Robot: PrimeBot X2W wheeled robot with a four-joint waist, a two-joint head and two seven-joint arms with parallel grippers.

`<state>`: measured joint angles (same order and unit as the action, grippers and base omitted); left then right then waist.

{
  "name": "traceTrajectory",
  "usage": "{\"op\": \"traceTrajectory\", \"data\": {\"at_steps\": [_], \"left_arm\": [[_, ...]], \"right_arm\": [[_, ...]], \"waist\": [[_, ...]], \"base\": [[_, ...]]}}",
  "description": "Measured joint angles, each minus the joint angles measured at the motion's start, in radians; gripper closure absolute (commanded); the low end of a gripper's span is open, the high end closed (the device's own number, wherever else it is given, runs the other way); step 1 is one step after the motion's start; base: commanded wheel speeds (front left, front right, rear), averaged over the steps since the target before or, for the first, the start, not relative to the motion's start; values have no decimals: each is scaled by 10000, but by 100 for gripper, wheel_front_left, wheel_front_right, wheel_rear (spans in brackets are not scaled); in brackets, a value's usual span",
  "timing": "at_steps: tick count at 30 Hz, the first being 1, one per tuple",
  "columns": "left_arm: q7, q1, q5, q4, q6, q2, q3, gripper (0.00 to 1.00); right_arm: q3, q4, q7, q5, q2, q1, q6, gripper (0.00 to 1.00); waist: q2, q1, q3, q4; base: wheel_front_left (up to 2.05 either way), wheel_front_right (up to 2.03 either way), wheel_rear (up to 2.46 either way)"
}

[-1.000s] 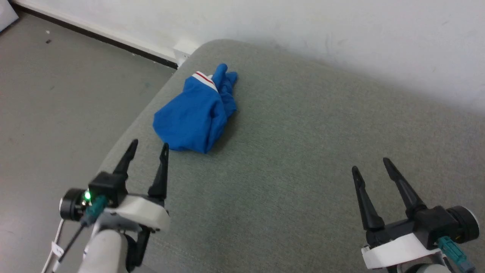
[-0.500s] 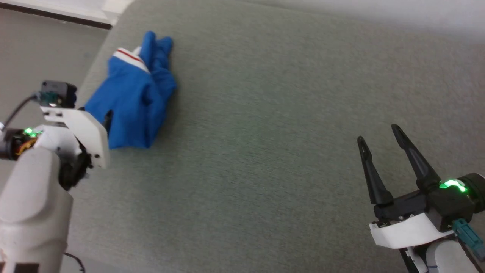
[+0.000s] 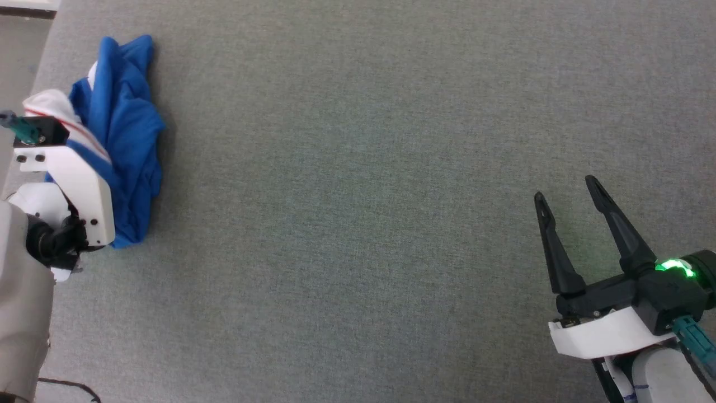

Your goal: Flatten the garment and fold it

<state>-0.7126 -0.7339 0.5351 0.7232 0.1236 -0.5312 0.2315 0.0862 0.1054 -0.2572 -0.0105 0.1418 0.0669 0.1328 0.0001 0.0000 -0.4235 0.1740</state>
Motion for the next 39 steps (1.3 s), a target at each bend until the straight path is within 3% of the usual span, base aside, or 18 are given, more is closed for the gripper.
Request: {"op": "traceTrajectory", "data": {"at_steps": [6,12,17,24,32,39], "left_arm": [[1174,391,194,36,0,-92,-111,100],[3580,667,-33,-230,-29,-251,-387,100],[5626,656,-675,-1114,-157,-500,-382,100],[7791,490,-1342,-3009,-380,-232,-125,100],[7350,922,-1576,-5076,-554,1001,1110,100],[7373,1695,-1553,-5413,-746,2571,2316,100]], "right_arm": [[-54,-230,0,-4,-150,12,0,0],[-119,-502,0,-58,-368,-175,0,0],[-186,-669,0,-82,-577,-570,0,0],[-178,-815,0,-81,-788,-945,0,0],[-157,-773,0,-77,-861,-1139,0,0],[-107,-652,0,-59,-874,-1103,-2,0]], "waist": [[0,2,341,-47],[0,1,1191,31],[0,-1,2123,157],[0,-2,3362,233],[0,-1,4266,-240],[0,0,4388,-1174]], "base": [[0,0,0],[0,0,0],[0,0,0],[0,0,0],[0,0,0],[0,0,0]]}}
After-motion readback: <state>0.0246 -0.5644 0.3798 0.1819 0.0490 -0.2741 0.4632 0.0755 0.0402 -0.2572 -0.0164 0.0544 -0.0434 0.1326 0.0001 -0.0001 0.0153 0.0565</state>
